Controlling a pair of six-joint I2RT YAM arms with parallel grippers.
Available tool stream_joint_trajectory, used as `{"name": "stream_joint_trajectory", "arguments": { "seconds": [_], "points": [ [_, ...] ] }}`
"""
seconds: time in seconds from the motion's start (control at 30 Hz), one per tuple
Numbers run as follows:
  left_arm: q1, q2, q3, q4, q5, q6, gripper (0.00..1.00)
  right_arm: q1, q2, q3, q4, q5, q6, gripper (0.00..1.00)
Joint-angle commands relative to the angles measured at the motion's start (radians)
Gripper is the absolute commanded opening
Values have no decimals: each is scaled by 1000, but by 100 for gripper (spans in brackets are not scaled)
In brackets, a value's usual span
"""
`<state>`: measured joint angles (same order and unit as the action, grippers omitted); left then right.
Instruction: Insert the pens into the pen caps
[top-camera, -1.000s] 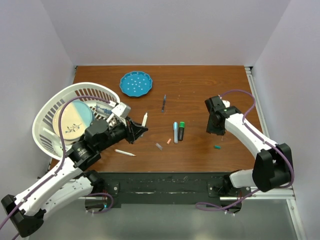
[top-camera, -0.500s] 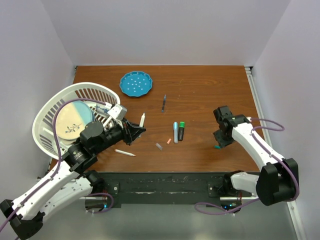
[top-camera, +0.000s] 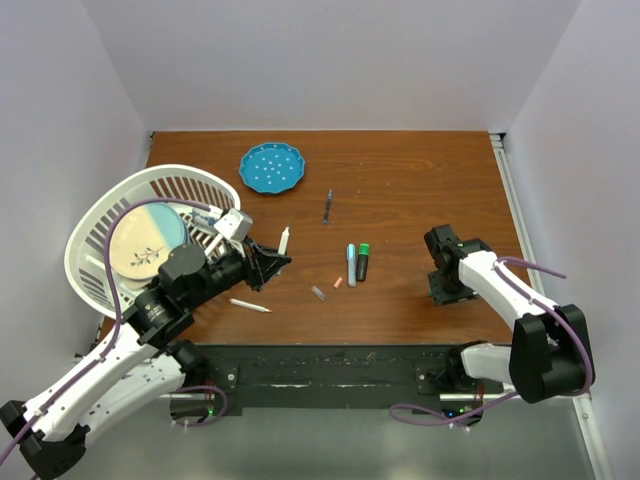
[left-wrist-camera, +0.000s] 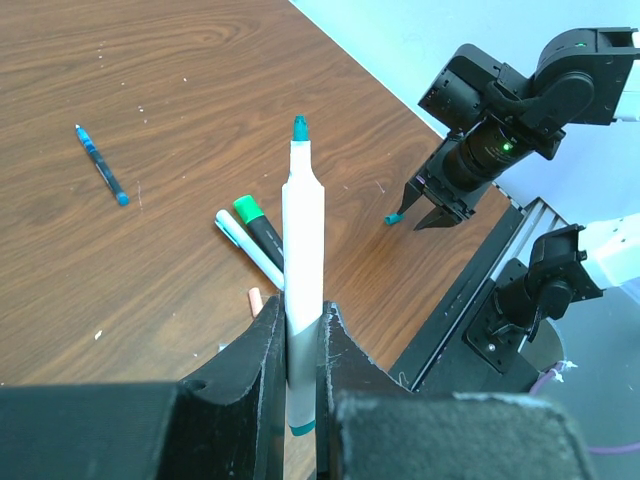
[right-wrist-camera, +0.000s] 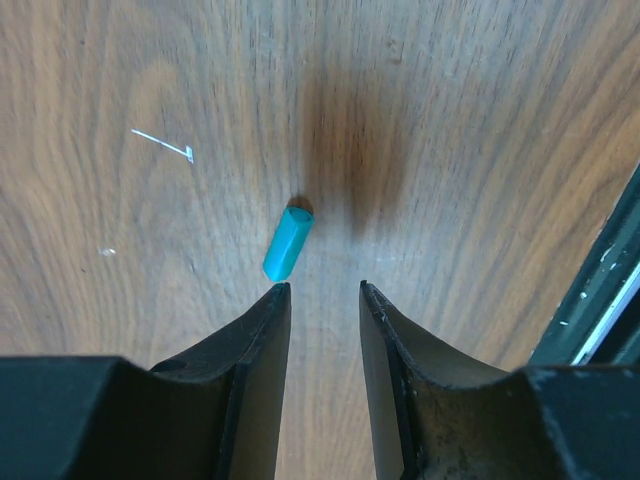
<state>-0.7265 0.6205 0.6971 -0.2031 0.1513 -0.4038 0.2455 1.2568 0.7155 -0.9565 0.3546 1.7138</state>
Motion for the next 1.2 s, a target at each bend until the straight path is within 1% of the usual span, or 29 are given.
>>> {"name": "stream_joint_trajectory", "arguments": {
  "seconds": [0.0, 0.1, 0.3, 0.63, 0.83, 0.93, 0.97, 1.03, 1.07, 1.1, 1.13, 1.17],
  "points": [
    [6, -8, 1, 37, -6, 19, 0, -11, 16, 33, -19, 92, 67, 39],
    [6, -7, -1, 41, -7, 19, 0, -18, 36, 38, -8, 104, 64, 40],
    [6, -7, -2, 41, -7, 17, 0, -25, 91, 39, 16, 80, 56, 40],
    [7, -10, -4, 47, -18, 17, 0, -26, 130, 9, 53, 80, 55, 38],
    [12, -13, -4, 45, -22, 16, 0, -28, 168, 2, 74, 80, 30, 34],
    [13, -15, -2, 47, -25, 17, 0, -28, 191, -4, 93, 86, -9, 32],
    [12, -16, -2, 45, -27, 17, 0, -26, 202, -11, 116, 93, -26, 30],
    [12, -16, -4, 44, -30, 19, 0, -28, 210, -22, 157, 102, -72, 21],
    [12, -16, -4, 45, -30, 17, 0, -26, 211, -36, 221, 109, -153, 15],
    [13, -16, -4, 45, -30, 19, 0, -25, 211, -43, 249, 109, -195, 8],
    [13, -13, -4, 44, -32, 19, 0, -26, 211, -53, 278, 106, -285, 6],
    [12, -10, -4, 45, -30, 17, 0, -26, 207, -73, 353, 89, -339, 4]
  ]
}}
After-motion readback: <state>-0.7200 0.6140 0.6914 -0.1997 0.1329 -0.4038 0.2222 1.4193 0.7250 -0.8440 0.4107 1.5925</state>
